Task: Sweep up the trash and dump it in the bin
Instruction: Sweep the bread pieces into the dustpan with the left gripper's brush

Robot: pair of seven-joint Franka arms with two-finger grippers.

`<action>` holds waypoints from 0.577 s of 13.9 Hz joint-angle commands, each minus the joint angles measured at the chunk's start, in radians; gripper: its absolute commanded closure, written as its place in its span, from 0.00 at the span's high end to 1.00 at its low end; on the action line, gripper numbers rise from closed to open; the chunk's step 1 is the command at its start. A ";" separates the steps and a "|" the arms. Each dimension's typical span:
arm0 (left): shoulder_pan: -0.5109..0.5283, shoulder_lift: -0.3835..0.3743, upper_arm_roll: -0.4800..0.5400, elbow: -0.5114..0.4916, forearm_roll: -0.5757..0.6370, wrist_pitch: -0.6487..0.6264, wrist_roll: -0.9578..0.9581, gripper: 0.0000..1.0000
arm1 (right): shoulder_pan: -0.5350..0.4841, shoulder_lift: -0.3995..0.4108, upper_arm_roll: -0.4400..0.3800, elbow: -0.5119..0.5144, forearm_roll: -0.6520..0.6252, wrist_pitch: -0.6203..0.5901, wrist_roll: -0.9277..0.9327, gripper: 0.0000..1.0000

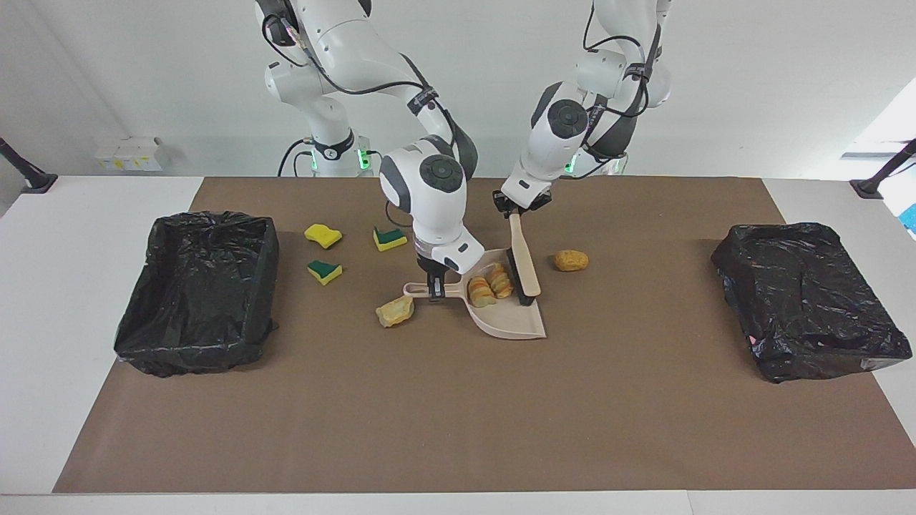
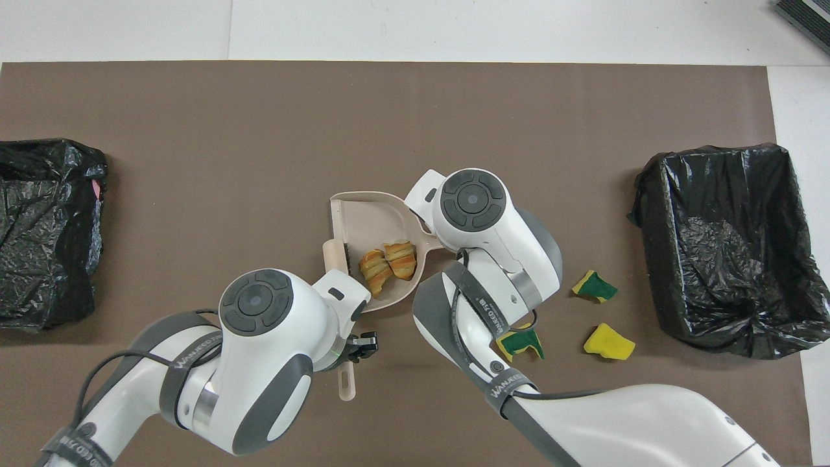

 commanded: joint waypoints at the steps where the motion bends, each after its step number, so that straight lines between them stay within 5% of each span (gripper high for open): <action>1: 0.047 -0.106 0.003 -0.017 0.095 -0.181 -0.101 0.00 | -0.006 -0.026 0.003 -0.007 -0.023 -0.056 -0.025 0.00; 5: 0.099 -0.205 0.000 -0.133 0.177 -0.243 -0.227 0.00 | -0.022 -0.083 0.003 -0.057 -0.024 -0.061 -0.017 0.00; 8: 0.098 -0.229 -0.003 -0.229 0.178 -0.139 -0.241 0.00 | 0.016 -0.133 0.003 -0.131 -0.116 -0.084 0.013 0.00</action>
